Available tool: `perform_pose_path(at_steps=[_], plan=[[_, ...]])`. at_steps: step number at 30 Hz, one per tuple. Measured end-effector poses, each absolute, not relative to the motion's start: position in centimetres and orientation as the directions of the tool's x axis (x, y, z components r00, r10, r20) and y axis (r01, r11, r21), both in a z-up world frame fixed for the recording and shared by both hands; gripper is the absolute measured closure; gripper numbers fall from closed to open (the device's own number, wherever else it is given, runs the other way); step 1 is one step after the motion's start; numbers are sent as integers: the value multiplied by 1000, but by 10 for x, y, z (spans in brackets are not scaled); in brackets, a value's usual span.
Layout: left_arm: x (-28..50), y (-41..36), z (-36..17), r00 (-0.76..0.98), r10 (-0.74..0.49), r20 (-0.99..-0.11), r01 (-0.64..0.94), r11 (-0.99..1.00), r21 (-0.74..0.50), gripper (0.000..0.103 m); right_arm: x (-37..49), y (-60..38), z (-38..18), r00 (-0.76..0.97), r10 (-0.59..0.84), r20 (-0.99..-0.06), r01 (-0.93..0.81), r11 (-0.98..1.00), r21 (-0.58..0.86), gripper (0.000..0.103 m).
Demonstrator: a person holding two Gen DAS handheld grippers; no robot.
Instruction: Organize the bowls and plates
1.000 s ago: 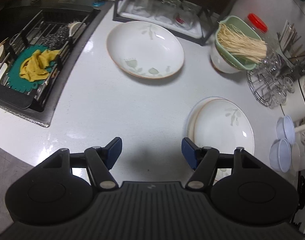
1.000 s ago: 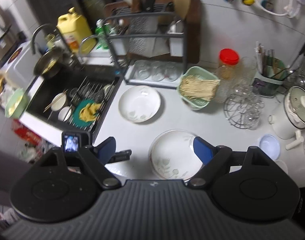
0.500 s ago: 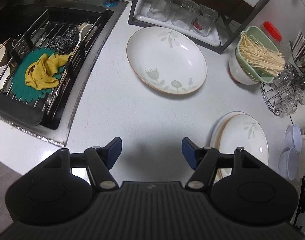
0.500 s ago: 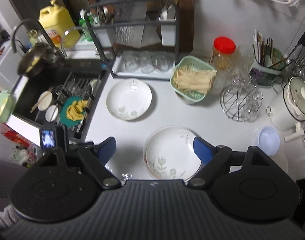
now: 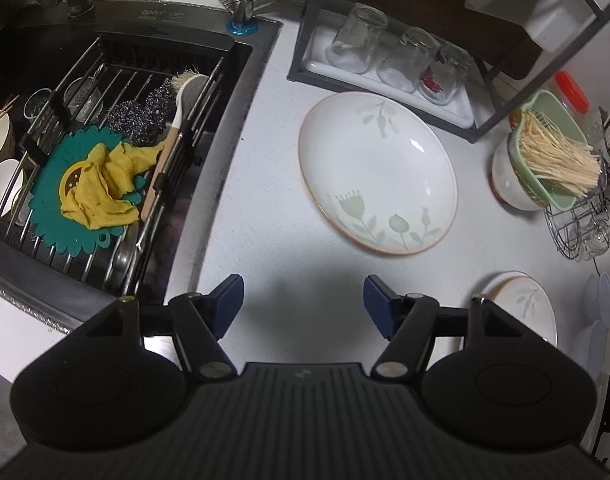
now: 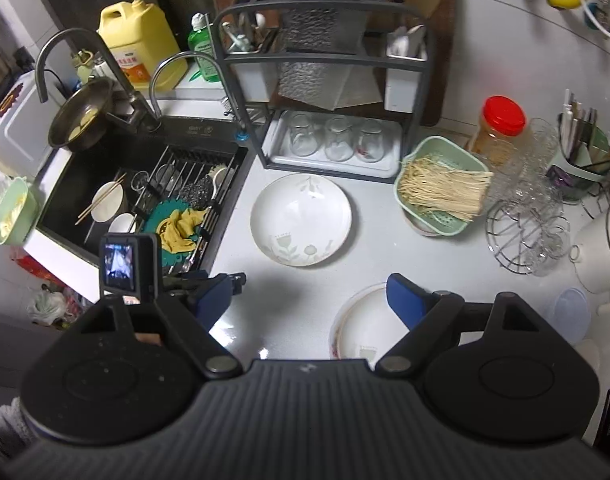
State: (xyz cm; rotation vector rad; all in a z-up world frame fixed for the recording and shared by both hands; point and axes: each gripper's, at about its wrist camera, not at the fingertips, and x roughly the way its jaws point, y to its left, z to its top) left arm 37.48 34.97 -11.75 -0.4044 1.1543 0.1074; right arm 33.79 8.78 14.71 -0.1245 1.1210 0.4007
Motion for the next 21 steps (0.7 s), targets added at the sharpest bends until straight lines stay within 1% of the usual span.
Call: perform_pose_path(at_steps=[8,12,16,21], plan=[[410,372,-127,393,-132,-910,-279,926,-255,32,374,101,134,385,188,-903,-303,951,69,17],[432,378,-132,393,-149,-907,-260,929,-265,32,391,111,121,374,156,-914,-297,954,42,17],[452,385,-139,391,-167,-905,-256,925,-281,32,418,127,89,316,171,-933,-283,956,79,17],[472,396,-141,406,-177,-897,-241,925,-292,32,448,129,33,271,164,-948,-196,974,112,17]])
